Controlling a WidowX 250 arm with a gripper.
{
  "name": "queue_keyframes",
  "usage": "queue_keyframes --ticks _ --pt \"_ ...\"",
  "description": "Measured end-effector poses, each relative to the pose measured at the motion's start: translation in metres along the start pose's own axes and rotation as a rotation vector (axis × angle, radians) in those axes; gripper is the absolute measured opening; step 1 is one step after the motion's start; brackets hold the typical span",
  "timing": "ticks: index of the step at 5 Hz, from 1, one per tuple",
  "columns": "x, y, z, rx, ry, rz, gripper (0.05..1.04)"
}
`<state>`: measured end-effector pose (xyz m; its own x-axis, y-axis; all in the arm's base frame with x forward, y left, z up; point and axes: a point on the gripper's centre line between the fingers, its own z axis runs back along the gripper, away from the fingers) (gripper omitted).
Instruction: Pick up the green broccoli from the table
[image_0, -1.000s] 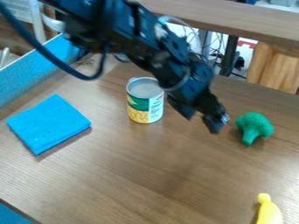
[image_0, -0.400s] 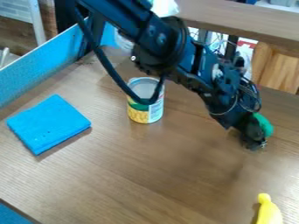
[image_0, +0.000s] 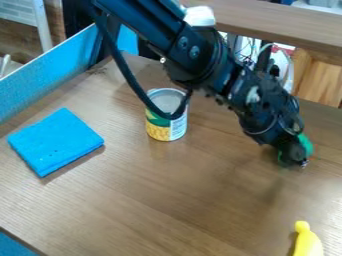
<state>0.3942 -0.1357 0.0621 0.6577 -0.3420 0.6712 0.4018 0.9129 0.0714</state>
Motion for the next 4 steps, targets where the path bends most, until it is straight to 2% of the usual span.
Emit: queue_keyframes --ticks 1,4 --pt "-0.006 -0.001 -0.006 0.036 0.018 0.036 1.000" --pt "0.002 -0.007 -0.026 0.061 0.015 0.027 1.000"
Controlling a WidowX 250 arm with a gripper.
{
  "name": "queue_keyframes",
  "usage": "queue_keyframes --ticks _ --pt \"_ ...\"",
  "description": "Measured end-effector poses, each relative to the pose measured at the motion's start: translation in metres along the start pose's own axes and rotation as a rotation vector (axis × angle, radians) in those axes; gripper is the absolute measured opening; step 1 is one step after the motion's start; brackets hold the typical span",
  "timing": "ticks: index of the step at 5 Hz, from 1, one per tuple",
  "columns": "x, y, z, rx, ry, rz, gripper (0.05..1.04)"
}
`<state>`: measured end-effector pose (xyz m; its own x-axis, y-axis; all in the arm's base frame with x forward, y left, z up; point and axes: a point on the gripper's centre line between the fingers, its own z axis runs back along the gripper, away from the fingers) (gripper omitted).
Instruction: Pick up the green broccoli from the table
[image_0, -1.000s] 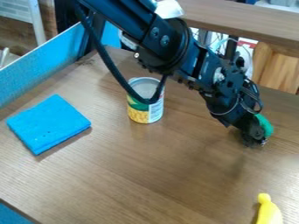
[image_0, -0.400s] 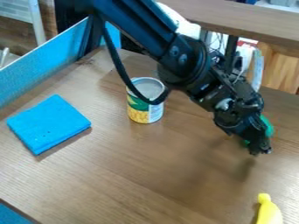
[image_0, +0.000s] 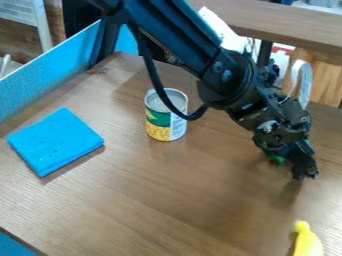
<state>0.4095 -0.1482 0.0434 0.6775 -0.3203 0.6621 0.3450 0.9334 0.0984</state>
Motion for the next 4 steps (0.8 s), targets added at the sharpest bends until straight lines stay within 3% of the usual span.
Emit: queue_keyframes --ticks 2,4 --pt "0.0095 0.0008 -0.0099 0.009 -0.012 0.004 0.961" --pt "0.0097 0.0015 -0.0138 0.015 -0.013 0.004 0.376"
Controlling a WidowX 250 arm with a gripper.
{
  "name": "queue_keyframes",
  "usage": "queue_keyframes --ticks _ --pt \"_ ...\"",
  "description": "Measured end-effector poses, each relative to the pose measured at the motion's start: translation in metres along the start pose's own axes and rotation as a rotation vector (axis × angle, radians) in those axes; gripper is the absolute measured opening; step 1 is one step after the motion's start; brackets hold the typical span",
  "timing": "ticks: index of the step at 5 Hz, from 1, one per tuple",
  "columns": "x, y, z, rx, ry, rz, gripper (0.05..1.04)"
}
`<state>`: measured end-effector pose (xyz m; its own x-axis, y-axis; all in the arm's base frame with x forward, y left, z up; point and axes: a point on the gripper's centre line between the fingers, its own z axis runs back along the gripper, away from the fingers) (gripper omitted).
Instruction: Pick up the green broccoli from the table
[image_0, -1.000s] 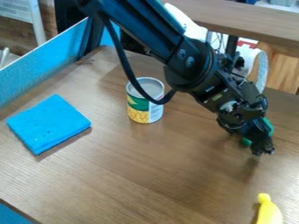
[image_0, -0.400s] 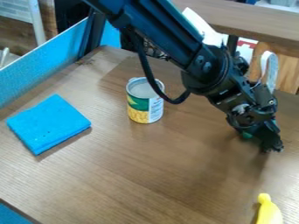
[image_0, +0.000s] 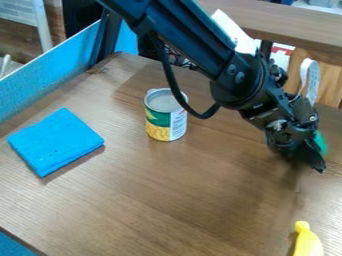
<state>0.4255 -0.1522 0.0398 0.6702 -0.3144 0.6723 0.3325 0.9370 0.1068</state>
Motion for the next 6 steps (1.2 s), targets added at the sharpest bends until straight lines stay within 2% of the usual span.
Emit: queue_keyframes --ticks 1,3,4,5,6 --pt "-0.002 0.000 0.001 -0.001 -0.003 -0.006 0.305" --pt "-0.008 0.004 0.013 0.024 0.000 -0.007 0.305" --pt "0.006 0.010 0.042 0.037 -0.065 0.010 0.305" --pt "0.007 0.014 0.068 0.044 -0.105 0.032 0.305" --pt "-0.008 0.018 0.103 0.042 -0.128 0.080 0.305"
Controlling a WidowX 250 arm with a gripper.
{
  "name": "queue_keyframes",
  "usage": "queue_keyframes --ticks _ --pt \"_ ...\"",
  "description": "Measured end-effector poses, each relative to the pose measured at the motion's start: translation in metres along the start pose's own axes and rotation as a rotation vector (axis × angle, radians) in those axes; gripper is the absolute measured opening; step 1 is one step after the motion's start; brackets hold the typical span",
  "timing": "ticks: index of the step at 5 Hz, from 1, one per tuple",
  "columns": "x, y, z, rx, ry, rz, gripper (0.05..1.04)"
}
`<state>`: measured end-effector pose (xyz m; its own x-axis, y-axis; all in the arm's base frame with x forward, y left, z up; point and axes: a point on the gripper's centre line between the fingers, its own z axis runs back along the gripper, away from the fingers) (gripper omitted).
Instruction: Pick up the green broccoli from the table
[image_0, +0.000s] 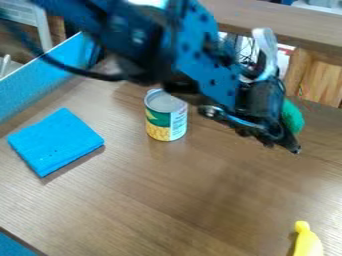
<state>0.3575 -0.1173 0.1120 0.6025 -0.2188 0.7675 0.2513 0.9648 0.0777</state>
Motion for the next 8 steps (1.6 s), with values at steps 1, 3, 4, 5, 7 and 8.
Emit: queue_keyframes --ticks 1,3,4,5,7,8 --pt "-0.019 0.028 0.039 0.054 0.004 0.121 0.305" --pt "-0.088 0.072 0.117 0.147 0.077 0.334 0.305" --pt "-0.133 0.100 0.143 0.234 0.156 0.404 0.305" --pt "-0.168 0.122 0.145 0.301 0.258 0.403 0.305" --pt "-0.206 0.145 0.108 0.284 0.400 0.493 0.275" --pt "-0.200 0.153 0.100 0.276 0.414 0.504 0.271"
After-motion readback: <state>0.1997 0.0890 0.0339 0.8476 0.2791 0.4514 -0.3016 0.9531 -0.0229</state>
